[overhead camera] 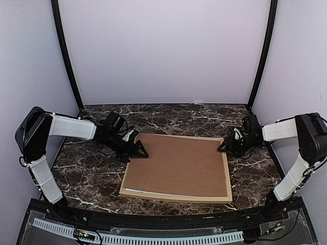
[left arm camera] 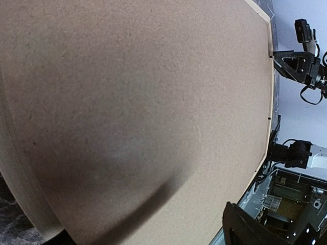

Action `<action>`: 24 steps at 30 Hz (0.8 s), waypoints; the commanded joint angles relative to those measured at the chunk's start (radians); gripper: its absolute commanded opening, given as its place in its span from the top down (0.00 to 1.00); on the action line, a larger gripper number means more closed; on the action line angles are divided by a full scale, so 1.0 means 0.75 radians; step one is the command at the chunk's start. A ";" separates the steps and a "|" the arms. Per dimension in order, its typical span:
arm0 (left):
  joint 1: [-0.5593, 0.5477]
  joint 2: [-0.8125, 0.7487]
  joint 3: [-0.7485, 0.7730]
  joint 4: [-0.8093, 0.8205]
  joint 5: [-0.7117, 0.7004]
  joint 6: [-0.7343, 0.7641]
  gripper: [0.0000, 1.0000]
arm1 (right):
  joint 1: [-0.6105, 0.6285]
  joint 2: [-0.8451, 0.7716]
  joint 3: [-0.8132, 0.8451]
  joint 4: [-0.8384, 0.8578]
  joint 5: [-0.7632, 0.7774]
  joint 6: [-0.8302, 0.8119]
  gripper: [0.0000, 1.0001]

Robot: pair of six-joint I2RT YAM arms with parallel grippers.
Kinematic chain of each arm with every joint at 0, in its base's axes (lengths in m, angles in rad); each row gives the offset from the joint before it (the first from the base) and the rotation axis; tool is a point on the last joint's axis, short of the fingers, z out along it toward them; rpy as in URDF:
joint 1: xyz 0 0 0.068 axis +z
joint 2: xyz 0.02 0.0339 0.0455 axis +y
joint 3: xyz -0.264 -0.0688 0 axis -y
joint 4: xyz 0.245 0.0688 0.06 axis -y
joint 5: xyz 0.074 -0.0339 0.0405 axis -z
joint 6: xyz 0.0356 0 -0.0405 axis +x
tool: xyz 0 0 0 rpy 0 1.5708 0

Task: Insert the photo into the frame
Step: Place the backboard on the frame body.

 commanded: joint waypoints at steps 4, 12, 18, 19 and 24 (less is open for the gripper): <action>0.003 -0.082 0.019 -0.102 -0.105 0.051 0.14 | 0.011 0.016 -0.005 0.029 -0.019 -0.011 0.44; 0.004 -0.095 0.022 -0.122 -0.119 0.060 0.13 | 0.011 0.012 -0.006 0.024 -0.015 -0.014 0.44; 0.003 -0.112 0.017 -0.137 -0.135 0.062 0.12 | 0.011 0.007 0.000 0.014 -0.012 -0.018 0.44; 0.003 -0.114 0.019 -0.143 -0.140 0.064 0.12 | 0.011 0.007 0.001 0.014 -0.011 -0.019 0.44; 0.003 -0.139 0.023 -0.175 -0.180 0.080 0.12 | 0.011 0.009 0.009 0.007 -0.010 -0.019 0.44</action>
